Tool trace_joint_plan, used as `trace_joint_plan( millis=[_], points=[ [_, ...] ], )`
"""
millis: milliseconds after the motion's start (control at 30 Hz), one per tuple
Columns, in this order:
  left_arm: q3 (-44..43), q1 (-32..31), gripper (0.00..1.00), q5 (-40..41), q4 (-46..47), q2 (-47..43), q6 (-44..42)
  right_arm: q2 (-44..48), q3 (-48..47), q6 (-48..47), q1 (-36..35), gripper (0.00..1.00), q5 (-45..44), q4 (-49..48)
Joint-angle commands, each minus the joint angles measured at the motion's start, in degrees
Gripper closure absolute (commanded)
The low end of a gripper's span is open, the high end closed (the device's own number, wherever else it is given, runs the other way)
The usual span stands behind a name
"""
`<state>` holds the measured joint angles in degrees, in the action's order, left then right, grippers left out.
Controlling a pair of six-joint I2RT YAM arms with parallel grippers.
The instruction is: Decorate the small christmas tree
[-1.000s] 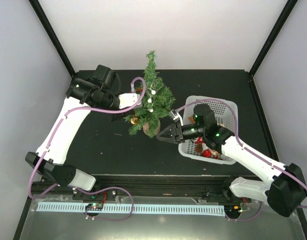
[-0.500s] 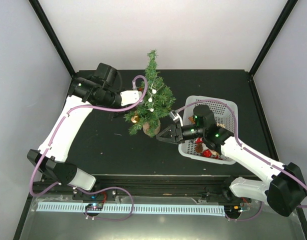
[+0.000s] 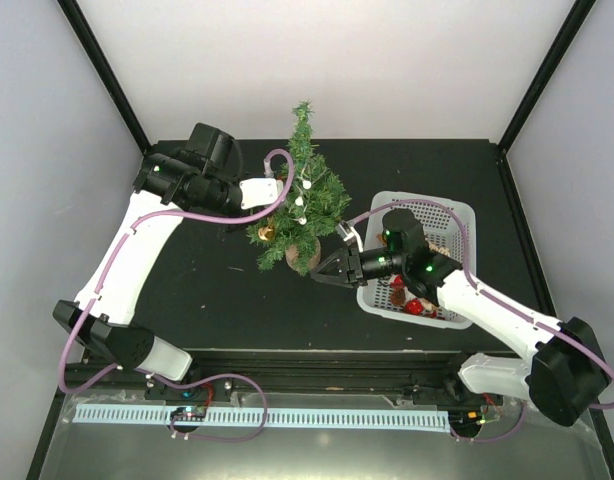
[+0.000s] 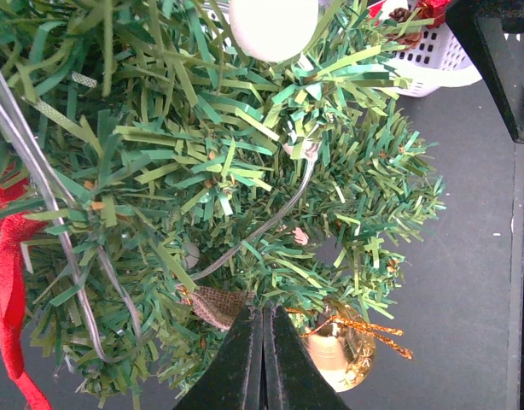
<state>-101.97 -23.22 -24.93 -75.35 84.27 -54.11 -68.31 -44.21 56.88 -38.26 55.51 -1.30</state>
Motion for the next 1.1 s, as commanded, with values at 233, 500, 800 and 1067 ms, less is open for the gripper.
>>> trace_joint_plan(
  millis=[233, 500, 800, 1067],
  points=[
    [-1.4, 0.3, 0.98, 0.6, 0.9, -0.5, -1.4, -0.9, -1.2, -0.6, 0.2, 0.55, 0.7, -0.6],
    [-0.2, 0.2, 0.98, 0.3, 2.4, 0.2, -1.0, -0.2, -0.6, -0.5, 0.2, 0.55, 0.4, -0.5],
    [1.9, 0.2, 0.98, -0.3, 2.7, 0.5, -1.1, 0.0, 0.3, 0.3, 0.3, 0.55, 0.2, -1.7],
    [5.0, 0.1, 0.98, -0.8, 4.2, 0.2, -0.9, -0.1, 0.3, 0.5, 0.2, 0.55, 0.2, -2.0]
  ],
)
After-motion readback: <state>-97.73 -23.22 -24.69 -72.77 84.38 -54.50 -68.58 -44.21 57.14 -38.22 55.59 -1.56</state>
